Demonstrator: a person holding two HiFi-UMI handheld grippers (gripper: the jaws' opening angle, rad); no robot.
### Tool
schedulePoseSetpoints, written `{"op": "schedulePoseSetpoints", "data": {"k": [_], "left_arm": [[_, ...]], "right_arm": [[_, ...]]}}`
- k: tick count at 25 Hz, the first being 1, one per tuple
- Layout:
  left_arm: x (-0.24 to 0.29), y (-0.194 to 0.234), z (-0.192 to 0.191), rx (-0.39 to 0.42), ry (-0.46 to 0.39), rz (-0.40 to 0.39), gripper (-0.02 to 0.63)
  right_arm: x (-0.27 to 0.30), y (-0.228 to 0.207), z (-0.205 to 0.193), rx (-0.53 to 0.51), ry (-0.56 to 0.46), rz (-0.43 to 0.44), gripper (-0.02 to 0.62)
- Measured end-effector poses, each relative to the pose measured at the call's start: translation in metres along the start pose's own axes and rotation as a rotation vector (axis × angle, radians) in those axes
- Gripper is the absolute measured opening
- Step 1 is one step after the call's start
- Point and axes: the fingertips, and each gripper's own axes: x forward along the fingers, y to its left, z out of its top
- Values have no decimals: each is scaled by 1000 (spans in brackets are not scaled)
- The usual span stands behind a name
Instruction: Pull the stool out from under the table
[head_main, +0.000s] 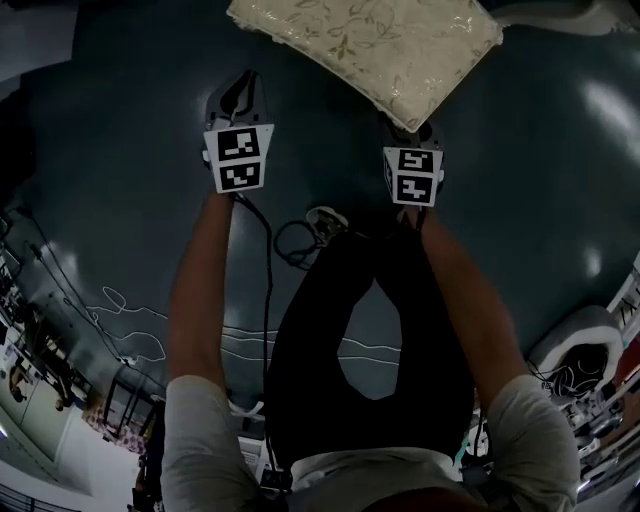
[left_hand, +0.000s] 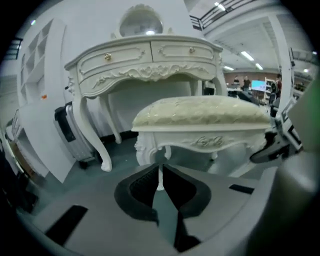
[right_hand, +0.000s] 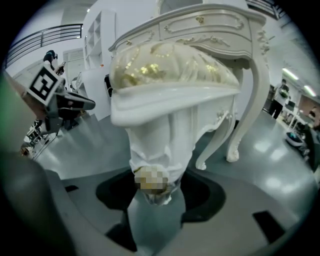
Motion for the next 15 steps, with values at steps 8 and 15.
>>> {"op": "schedulePoseSetpoints", "data": {"k": [8, 15], "left_arm": [[93, 41, -8, 100, 118, -31, 293], [125, 43, 7, 19, 111, 23, 305]], "right_arm": [[1, -3, 0, -1, -7, 8, 275], [1, -2, -1, 0, 15, 7, 275]]}}
